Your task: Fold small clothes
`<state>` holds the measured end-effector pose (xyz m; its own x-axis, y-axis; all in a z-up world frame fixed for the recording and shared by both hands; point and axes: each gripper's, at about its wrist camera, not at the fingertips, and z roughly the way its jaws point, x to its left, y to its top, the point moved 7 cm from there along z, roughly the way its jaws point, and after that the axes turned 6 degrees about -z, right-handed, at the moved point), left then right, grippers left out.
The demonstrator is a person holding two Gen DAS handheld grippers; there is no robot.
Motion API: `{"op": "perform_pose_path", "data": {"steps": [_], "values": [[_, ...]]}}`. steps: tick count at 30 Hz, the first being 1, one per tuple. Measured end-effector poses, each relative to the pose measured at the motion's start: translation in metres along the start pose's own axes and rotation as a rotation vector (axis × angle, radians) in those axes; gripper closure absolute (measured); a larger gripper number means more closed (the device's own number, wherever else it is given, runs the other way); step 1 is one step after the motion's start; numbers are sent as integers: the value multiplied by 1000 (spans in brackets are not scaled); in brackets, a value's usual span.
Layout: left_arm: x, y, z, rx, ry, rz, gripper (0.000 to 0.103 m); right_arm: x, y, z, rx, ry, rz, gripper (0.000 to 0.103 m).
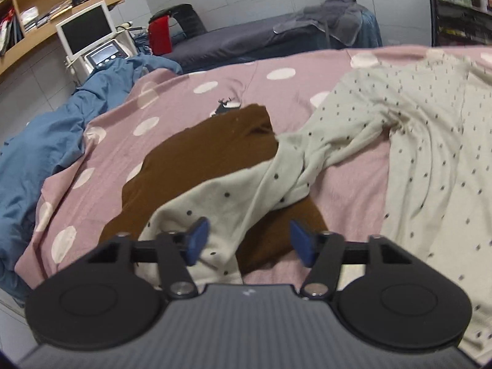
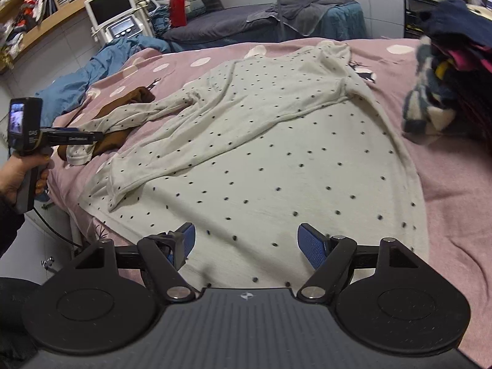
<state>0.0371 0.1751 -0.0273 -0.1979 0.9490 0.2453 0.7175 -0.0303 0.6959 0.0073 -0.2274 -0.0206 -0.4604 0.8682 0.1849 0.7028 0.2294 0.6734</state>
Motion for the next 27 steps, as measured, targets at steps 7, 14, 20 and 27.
{"op": "perform_pose_path", "data": {"steps": [7,14,20,27], "values": [[1,-5,15,-7,56,59,101,2,-4,2,24,-3,7,0],[21,15,-23,10,-219,-265,103,1,-6,2,20,-5,22,0],[-56,55,-109,-40,-661,-313,103,1,1,2,2,11,13,0],[-181,38,-99,107,-805,-205,71,-2,17,-5,-73,69,74,0]]}}
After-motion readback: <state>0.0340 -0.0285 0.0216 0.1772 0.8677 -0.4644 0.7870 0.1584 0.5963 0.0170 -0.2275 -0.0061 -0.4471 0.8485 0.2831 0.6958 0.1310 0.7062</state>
